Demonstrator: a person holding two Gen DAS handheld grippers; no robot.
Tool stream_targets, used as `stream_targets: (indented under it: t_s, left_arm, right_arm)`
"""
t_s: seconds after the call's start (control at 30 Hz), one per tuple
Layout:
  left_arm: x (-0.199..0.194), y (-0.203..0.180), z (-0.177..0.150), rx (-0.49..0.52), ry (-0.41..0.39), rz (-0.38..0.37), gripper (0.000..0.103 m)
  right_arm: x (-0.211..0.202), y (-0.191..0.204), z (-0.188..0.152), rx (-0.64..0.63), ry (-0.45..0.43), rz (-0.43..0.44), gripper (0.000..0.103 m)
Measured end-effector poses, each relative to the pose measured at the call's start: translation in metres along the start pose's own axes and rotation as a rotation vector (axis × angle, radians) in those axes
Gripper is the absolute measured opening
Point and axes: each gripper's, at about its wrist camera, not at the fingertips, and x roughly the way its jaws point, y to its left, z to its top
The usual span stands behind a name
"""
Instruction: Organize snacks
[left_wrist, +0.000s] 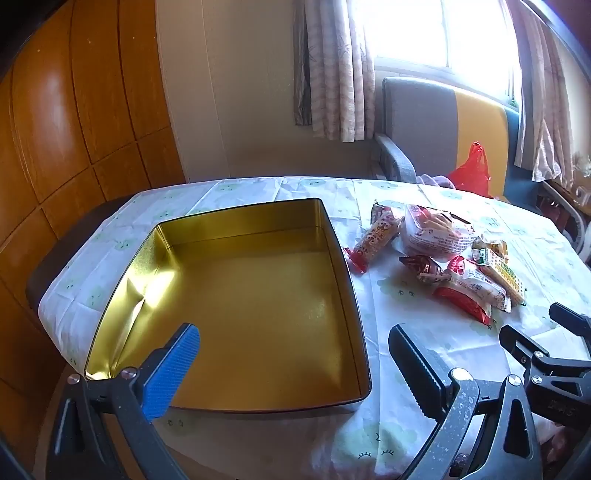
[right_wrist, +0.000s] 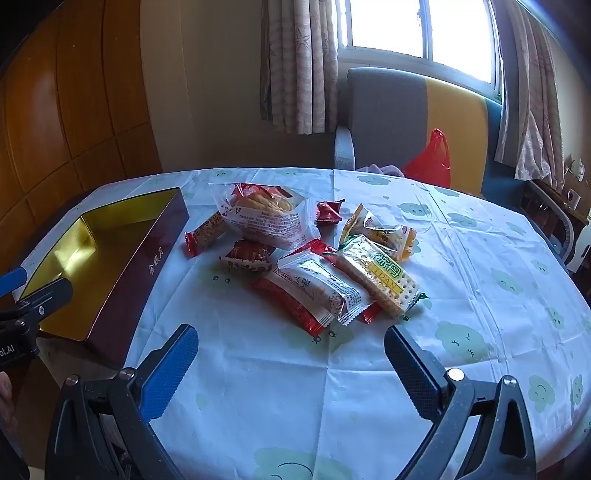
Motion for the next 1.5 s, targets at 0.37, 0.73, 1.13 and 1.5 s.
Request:
stream_targets:
  t_s: [0.37, 0.73, 1.13, 1.5]
  left_arm:
    - [-0.007, -0.004, 0.004, 0.018, -0.011, -0.013, 0.103]
    - [-0.008, -0.011, 0.007, 0.038, 0.009, -0.006, 0.103]
    - [-0.009, -0.014, 0.008, 0.055, 0.015, -0.013, 0.103]
    - [-0.003, -0.021, 0.011, 0.074, 0.038, -0.035, 0.102]
  right_arm:
    - [0.003, -0.002, -0.004, -0.002, 0.020, -0.007, 0.103]
    - [0.009, -0.010, -0.010, 0.012, 0.057, -0.019, 0.103]
    - [0.015, -0.014, -0.016, 0.024, 0.080, -0.021, 0.103]
    - [0.030, -0.020, -0.026, 0.028, 0.133, -0.030, 0.103]
